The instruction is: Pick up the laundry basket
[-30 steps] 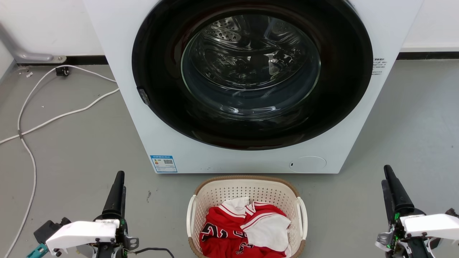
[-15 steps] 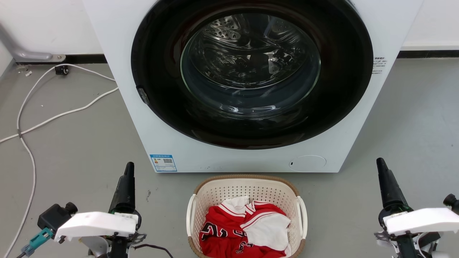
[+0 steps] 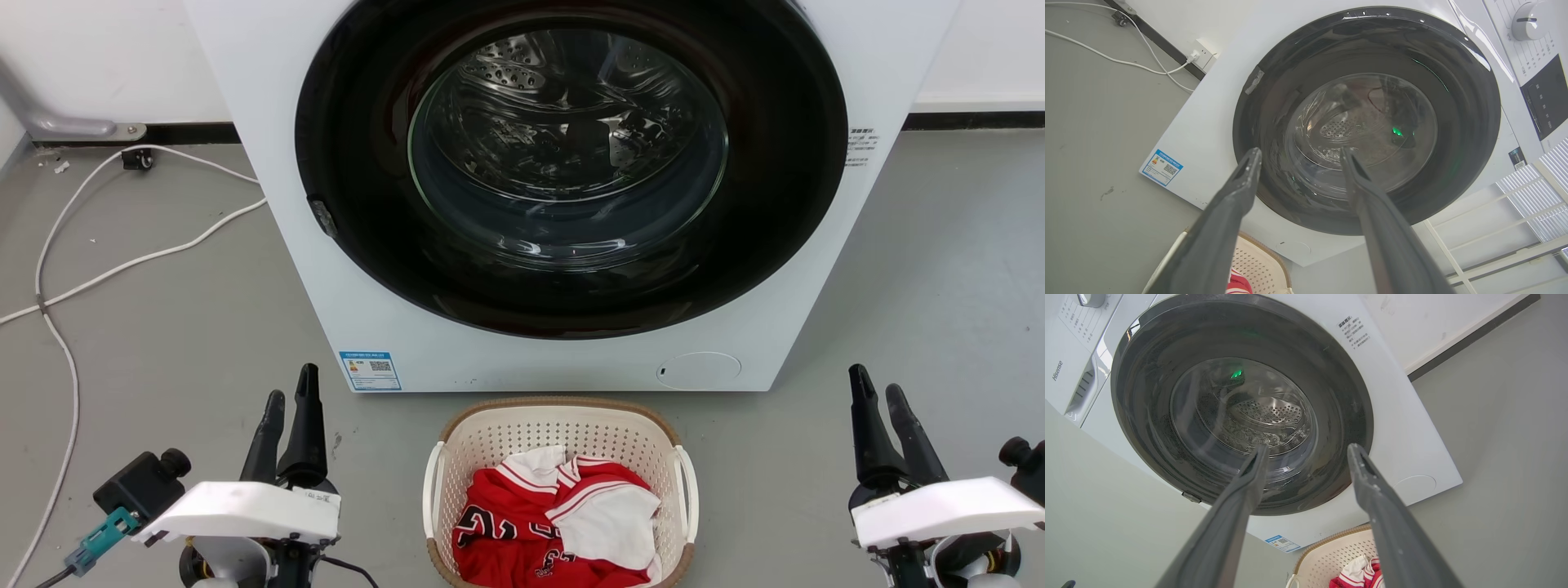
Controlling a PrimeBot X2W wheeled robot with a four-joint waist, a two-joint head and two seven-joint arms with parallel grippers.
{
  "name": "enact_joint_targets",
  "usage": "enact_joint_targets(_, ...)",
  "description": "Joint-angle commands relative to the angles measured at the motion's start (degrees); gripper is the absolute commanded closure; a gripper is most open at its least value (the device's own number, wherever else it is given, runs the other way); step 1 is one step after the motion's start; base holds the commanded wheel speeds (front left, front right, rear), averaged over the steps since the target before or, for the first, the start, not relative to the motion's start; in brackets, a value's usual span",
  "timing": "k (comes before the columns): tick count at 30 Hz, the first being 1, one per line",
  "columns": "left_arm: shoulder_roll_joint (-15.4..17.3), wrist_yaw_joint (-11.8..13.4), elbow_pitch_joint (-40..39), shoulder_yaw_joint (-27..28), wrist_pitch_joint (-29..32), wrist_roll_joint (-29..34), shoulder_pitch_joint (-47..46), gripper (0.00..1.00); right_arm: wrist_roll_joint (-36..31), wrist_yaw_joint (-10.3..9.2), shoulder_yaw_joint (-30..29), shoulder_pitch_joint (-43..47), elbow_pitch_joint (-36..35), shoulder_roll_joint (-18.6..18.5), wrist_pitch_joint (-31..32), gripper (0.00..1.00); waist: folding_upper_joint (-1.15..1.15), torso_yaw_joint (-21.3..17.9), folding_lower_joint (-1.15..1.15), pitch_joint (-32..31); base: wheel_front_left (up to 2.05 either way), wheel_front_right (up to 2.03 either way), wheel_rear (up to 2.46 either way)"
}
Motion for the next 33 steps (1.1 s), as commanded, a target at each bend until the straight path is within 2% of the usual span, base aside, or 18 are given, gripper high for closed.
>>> enact_joint_targets(1, 0.2, 0.2, -1.3, -0.2, -0.7, 2.1, -0.2, 0.0, -2.4, 0.0, 0.0, 0.0, -1.3, -0.1, -0.6, 0.0, 0.0, 0.0, 0.0, 0.0, 0.0, 0.0, 0.0)
enact_joint_targets(33, 0.3, 0.7, -4.2, -2.3, -5.9, 24.6, 1.8, 0.0, -26.5, 0.0, 1.2, 2.0, -4.4, 0.0, -5.7, 0.0, 0.0, -0.2, 0.0, 0.5, 0.0, 0.0, 0.0)
